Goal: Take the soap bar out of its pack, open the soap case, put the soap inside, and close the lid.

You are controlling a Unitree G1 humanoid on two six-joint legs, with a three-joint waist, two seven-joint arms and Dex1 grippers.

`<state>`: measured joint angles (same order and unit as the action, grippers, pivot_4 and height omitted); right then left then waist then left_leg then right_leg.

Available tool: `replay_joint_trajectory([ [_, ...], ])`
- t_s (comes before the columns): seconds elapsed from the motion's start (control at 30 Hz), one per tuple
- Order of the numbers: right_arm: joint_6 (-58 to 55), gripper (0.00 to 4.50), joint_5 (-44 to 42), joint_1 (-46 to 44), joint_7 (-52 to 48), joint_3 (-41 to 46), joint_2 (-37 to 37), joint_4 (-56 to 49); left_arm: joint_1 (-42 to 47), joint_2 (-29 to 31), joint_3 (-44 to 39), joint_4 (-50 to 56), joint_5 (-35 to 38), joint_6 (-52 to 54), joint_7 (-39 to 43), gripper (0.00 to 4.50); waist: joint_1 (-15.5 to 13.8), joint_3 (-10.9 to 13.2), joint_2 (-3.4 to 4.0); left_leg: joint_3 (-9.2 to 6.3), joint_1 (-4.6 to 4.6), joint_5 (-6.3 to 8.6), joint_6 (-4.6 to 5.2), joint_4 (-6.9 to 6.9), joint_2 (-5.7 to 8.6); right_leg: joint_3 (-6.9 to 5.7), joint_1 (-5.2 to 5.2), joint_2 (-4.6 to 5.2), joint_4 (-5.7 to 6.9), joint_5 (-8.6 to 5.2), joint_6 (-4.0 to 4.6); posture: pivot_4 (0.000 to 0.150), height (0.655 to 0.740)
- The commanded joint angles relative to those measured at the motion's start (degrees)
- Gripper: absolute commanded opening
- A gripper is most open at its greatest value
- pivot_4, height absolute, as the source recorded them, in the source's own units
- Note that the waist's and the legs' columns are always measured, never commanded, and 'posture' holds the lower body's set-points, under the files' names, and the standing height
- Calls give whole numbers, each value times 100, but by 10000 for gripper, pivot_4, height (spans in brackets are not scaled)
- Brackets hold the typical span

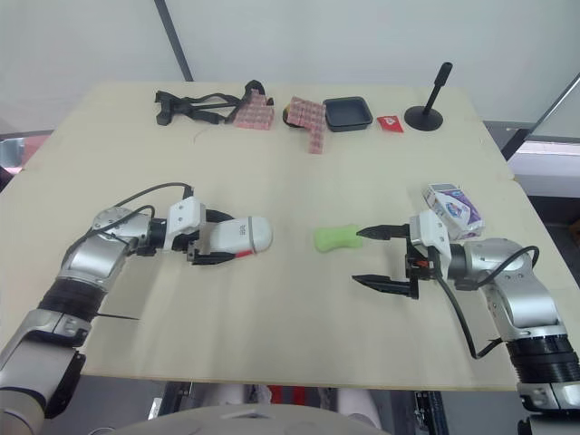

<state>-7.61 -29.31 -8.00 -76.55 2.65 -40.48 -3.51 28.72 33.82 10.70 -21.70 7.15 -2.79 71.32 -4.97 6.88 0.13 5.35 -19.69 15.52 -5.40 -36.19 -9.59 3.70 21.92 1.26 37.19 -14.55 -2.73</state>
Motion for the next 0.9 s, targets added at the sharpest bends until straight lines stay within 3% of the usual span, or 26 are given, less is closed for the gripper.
replay_joint_trajectory([
  [0.03, 56, 45000, -51, 24, 21, 121, -40, -164, 9, 25, -101, 70, 77, 50, -10, 39128, 1, 0, 0, 0, 0, 0, 0, 0, 0, 0, 0, 1, 0, 0, 0, 1500, 7400],
  [0.1, 43, 45000, -53, 39, 32, 122, -48, -193, 12, 16, -106, 63, 79, 47, -21, 34716, 2, 0, 0, 0, 0, 0, 0, 0, 0, 0, 0, 1, 0, 0, 0, 1500, 7400],
  [0.53, 13, 45000, -48, 40, 36, 124, -131, -359, -147, 9, -178, 275, 122, -616, -75, 34711, 10, 1, -1, 0, -1, 0, 0, 2, 0, 0, 0, 3, -6, 0, 0, 1500, 7400],
  [0.63, -630, 45000, -373, -90, 267, 183, -178, -645, -282, 33, -281, 617, 261, -944, -63, 34711, 15, 4, -3, 0, -2, 0, 0, 4, -1, -1, 0, 2, -8, 0, 0, 1500, 7400],
  [0.73, -2116, 45000, -1031, -340, 780, 179, -379, -1131, -407, -1, -392, 1034, 332, -1585, -174, 34711, 9, 5, -2, -1, -2, 0, -1, 5, -1, 0, -1, -8, -9, 1, -1, 1500, 7400],
  [0.9, -4664, 45000, -2742, -916, 1777, 253, -629, -1774, -582, -125, -375, 1708, 294, -2217, -540, 34711, -64, 5, -1, -2, 12, 0, -2, 15, -3, 2, -12, -27, -22, 1, -2, 1500, 7400],
])
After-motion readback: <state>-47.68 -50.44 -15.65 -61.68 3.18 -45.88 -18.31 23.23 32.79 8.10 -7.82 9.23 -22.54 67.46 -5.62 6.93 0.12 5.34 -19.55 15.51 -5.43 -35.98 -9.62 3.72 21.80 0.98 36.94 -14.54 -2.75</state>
